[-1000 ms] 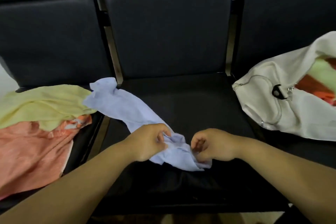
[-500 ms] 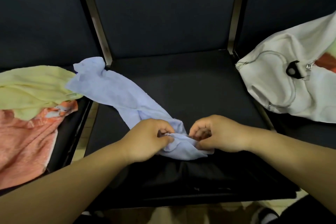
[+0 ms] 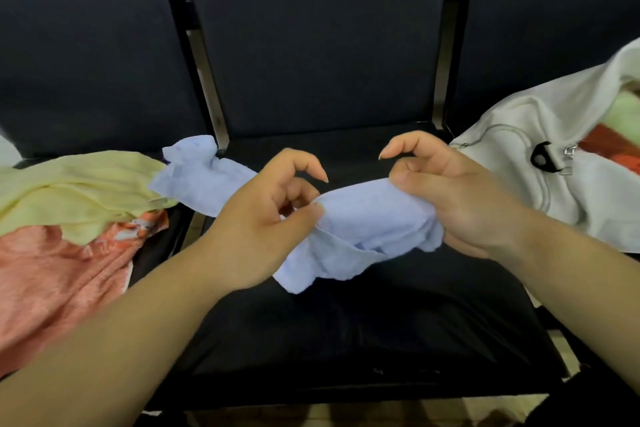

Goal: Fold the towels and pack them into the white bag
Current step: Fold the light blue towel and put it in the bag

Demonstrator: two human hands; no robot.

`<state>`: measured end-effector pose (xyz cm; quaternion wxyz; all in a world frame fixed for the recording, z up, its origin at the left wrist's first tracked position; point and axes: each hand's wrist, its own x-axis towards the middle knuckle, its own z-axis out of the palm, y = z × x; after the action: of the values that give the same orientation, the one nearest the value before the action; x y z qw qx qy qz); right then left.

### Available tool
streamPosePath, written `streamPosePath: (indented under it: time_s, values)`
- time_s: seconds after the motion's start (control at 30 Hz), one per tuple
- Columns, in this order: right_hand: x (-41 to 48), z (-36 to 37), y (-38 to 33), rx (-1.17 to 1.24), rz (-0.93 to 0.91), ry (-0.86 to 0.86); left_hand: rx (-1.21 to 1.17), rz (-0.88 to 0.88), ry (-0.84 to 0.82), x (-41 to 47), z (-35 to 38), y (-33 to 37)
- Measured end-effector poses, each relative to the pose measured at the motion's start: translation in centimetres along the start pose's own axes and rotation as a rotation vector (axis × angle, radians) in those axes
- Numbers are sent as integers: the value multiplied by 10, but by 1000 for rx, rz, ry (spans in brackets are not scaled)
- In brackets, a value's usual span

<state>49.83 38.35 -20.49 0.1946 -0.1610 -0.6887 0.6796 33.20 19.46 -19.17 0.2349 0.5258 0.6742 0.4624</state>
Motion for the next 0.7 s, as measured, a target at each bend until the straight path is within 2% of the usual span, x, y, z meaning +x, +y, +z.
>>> streamPosePath:
  time_s: [0.1, 0.2, 0.27, 0.33, 0.4, 0.47, 0.63, 0.7]
  values:
    - [-4, 5, -4, -26, 44, -34, -87, 31, -10, 3, -9, 1]
    - [-6, 8, -1, -159, 68, -19, -174, -45, -29, 7, -15, -3]
    - [-5, 10, 0, -197, 100, -3, -94, -83, -173, 6, -16, -6]
    - [-4, 12, 0, -167, 134, 10, 84, -98, -341, 4, -14, -10]
    - [-4, 13, -1, -111, 145, 7, 244, -147, -410, 3, -10, -13]
    - [-5, 14, -4, -58, 137, -16, 363, -148, -365, 3, -3, -13]
    - [-8, 13, -11, 59, 142, -190, 673, 42, 45, 2, 20, -23]
    - [-9, 9, -12, -7, 138, -280, 752, 67, 79, 3, 25, -26]
